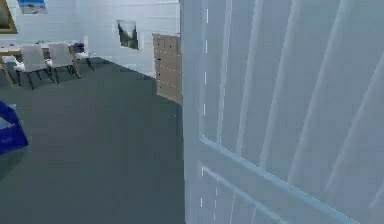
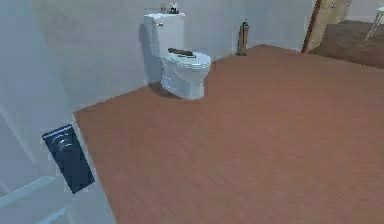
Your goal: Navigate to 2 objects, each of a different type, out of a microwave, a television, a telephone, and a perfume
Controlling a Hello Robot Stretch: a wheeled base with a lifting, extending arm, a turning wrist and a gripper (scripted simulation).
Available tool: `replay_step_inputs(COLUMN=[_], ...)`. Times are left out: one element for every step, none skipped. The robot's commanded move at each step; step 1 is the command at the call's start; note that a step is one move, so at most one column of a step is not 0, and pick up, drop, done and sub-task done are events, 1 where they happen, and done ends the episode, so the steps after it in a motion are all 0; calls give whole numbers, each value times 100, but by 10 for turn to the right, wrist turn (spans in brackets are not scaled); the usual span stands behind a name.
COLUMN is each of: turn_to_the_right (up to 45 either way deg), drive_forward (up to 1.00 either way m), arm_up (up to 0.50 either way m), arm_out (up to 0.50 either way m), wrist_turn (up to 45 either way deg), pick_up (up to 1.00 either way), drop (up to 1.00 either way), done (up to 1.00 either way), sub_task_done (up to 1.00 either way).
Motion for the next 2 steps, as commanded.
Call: replay_step_inputs(turn_to_the_right=[-330,-30], drive_forward=[0,0], arm_up=[0,0], arm_out=[0,0], wrist_turn=[0,0], pick_up=[0,0], drop=[0,0], done=[0,0], sub_task_done=[0,0])
